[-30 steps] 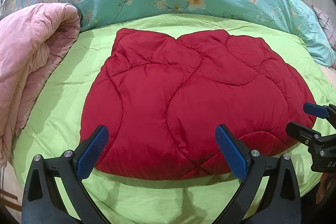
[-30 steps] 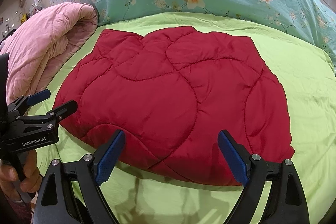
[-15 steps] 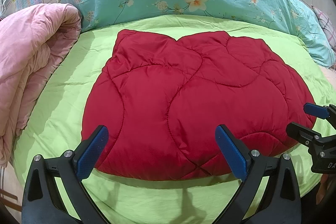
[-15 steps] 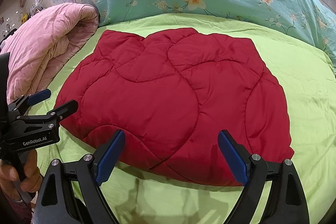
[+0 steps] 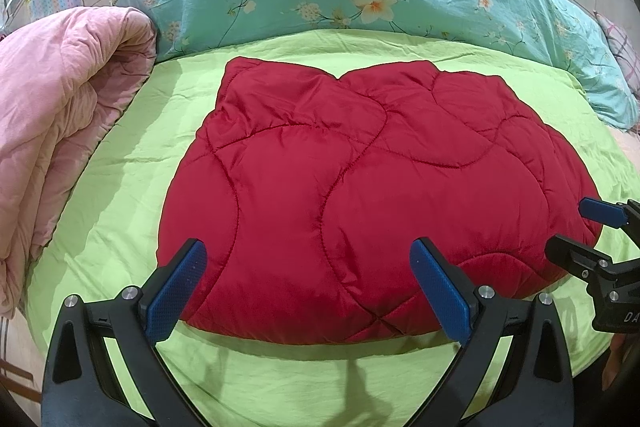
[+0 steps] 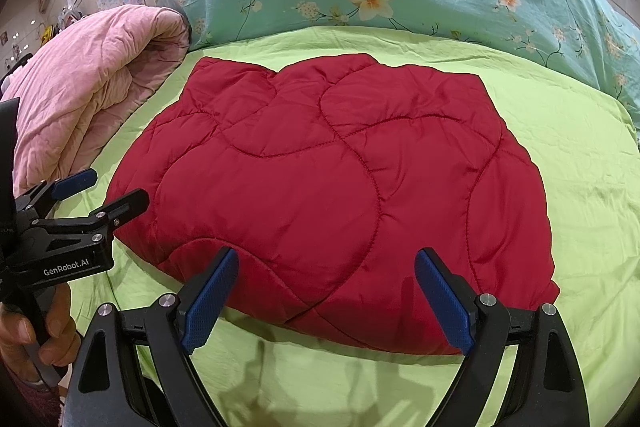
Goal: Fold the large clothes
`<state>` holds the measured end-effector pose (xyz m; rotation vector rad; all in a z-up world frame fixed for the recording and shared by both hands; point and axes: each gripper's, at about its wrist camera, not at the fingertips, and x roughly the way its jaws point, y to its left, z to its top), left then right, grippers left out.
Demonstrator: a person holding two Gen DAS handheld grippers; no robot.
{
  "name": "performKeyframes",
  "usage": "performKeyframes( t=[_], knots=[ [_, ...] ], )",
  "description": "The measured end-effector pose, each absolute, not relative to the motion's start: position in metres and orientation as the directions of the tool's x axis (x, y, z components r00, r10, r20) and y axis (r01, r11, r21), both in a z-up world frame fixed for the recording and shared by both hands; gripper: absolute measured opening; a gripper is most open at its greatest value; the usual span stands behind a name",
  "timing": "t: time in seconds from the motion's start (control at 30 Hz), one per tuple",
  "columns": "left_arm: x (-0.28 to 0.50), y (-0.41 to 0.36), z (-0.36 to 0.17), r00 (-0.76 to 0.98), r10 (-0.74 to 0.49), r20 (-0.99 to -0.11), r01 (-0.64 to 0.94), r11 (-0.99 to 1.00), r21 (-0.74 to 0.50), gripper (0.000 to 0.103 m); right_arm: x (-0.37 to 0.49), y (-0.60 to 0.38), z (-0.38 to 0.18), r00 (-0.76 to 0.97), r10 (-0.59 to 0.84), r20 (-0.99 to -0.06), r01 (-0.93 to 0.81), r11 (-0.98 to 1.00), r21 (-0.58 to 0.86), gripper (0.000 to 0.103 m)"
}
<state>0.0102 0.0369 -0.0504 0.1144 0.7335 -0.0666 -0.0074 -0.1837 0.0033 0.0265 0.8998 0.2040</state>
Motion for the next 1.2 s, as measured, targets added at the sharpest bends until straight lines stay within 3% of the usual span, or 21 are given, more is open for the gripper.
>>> performKeyframes(
  t=[1.2],
  knots=[
    [0.018, 0.036, -0.051, 0.747, -0.016, -0.665, 0.085, 0.994, 0.071, 0.102, 0.004, -0.189, 0.002, 0.599, 0.188, -0.779, -0.164, 0.98, 0.11, 0.091]
  ],
)
